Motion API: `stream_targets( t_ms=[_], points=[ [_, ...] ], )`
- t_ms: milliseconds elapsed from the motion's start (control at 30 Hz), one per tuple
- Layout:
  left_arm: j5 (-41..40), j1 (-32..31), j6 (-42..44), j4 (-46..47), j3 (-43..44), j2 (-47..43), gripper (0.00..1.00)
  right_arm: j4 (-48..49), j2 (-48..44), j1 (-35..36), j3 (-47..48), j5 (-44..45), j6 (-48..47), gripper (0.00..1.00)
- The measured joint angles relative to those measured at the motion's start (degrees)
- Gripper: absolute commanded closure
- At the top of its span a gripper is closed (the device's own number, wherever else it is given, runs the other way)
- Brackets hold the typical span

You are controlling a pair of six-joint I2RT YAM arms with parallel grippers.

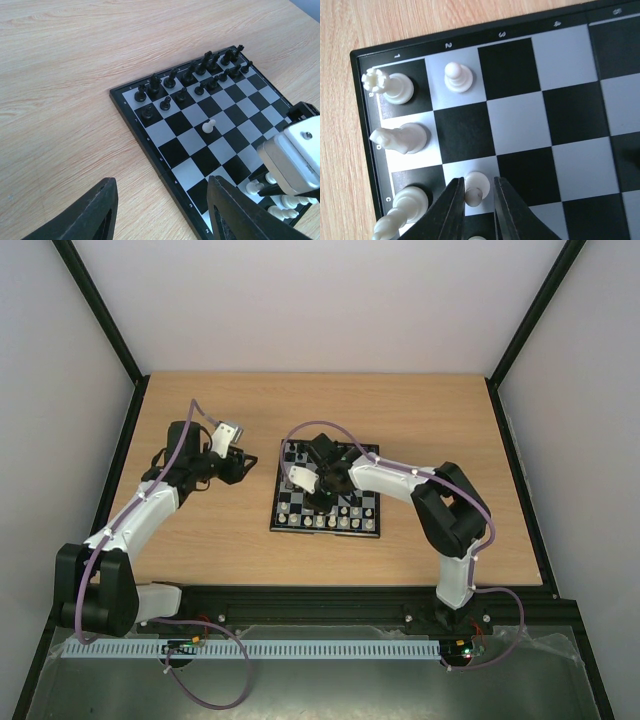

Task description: Set up the chess pieces on the board

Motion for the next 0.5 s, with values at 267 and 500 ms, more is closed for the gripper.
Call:
stream_targets(
  t_ms=[267,500],
  points=[
    [-0.11,-1.07,1.36,-0.87,0.31,0.09,0.47,-1.11,-2.43,-3.19,3.8,-0.83,4.63,0.76],
    [-1.7,-9.25,5.2,-2.01,3.39,3.39,0.47,-2.67,-10.34,-13.92,5.01,-3.34,8.96,0.75]
  ],
)
